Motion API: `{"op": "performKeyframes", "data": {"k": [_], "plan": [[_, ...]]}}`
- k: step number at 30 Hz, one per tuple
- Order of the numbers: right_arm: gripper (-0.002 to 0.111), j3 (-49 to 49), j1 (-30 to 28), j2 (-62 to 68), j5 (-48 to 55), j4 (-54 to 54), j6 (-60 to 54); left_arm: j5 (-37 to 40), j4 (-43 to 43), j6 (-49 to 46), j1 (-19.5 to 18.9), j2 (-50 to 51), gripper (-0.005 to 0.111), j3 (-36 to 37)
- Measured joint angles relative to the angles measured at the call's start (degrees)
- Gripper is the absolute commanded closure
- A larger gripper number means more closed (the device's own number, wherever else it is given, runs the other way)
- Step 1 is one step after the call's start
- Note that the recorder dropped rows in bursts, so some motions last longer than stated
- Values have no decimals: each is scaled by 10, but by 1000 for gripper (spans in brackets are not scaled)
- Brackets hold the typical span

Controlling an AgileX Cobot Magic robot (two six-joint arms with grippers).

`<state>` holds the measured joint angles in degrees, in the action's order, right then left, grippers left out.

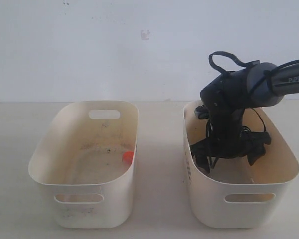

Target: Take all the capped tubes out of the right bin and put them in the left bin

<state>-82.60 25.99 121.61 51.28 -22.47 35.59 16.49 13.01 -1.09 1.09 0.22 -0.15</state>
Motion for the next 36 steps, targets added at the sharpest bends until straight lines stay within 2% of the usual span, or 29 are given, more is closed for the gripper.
{"op": "performKeyframes", "data": {"k": [7, 15, 24, 36], "plan": [[19, 0, 1, 1, 1, 5, -12, 0, 0, 0, 0, 0, 103, 0], [19, -1, -4, -9, -16, 91, -127, 0, 0, 0, 0, 0, 103, 0], [19, 0, -2, -29, -69, 159, -139, 0, 0, 0, 0, 0, 103, 0], [19, 0, -1, -36, -50, 30, -49, 0, 0, 0, 0, 0, 103, 0]]}}
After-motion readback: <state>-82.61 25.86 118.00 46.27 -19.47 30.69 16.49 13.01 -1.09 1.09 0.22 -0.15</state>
